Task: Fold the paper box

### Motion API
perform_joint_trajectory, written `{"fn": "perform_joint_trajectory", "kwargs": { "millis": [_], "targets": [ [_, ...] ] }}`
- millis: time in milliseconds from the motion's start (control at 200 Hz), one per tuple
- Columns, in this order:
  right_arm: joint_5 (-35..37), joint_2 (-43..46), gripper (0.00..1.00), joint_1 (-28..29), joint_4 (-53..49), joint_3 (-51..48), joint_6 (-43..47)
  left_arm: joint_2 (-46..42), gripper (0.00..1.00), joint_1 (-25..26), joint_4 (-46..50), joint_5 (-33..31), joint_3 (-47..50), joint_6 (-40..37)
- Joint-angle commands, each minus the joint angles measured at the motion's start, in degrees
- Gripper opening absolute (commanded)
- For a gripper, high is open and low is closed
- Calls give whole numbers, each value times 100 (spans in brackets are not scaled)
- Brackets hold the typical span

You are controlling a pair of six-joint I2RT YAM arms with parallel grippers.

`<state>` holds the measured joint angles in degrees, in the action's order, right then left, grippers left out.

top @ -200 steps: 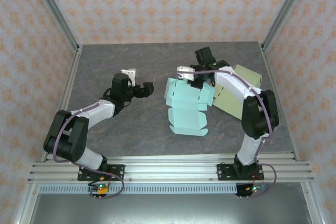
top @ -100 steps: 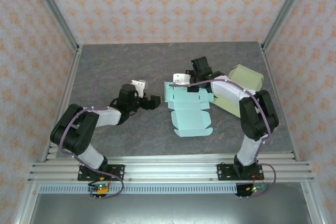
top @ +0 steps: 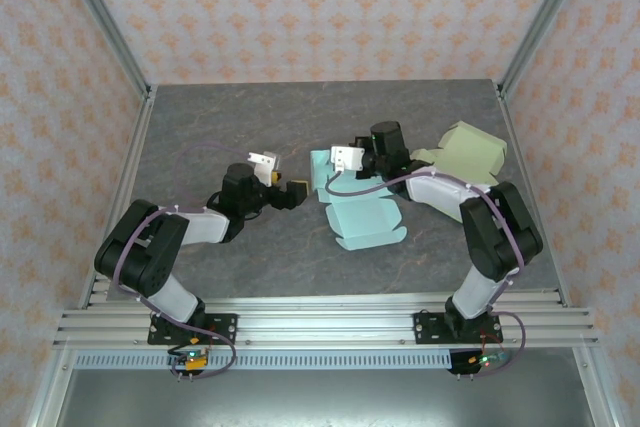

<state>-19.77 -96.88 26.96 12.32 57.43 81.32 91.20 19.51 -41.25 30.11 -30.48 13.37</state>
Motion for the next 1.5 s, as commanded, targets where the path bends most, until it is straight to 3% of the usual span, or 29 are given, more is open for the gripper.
{"fn": "perform_joint_trajectory", "kwargs": {
  "millis": [0, 140, 235, 330, 526, 881, 996, 1156, 1492],
  "targets": [
    [-195, 161, 1, 52, 290, 25, 18, 111, 97, -11, -463, 303, -111, -198],
    [-100, 176, 0, 144, 525, -119, 120, 216, 95, -8, -349, 317, -343, -279],
    [153, 128, 0, 301, 1237, -465, 271, 345, 93, -8, -204, 154, -491, -412],
    [404, 59, 1, 463, 1912, -785, 376, 431, 85, -8, -343, 57, -529, -377],
    [548, 55, 0, 591, 2181, -1011, 353, 705, 73, 42, -481, 145, -570, -599],
    [466, 344, 1, 643, 1888, -1287, 449, 344, 81, 202, -636, 140, -134, -817],
    [495, 439, 1, 677, 2362, -1539, 607, -31, 87, 205, -383, 52, 117, -1143],
    [289, 549, 2, 721, 2203, -1537, 665, -110, 88, 278, -5, -104, 100, -1683],
    [818, 202, 4, 1100, 2155, -1445, 1155, 117, 85, 788, -60, -269, -86, -2197]
  ]
}}
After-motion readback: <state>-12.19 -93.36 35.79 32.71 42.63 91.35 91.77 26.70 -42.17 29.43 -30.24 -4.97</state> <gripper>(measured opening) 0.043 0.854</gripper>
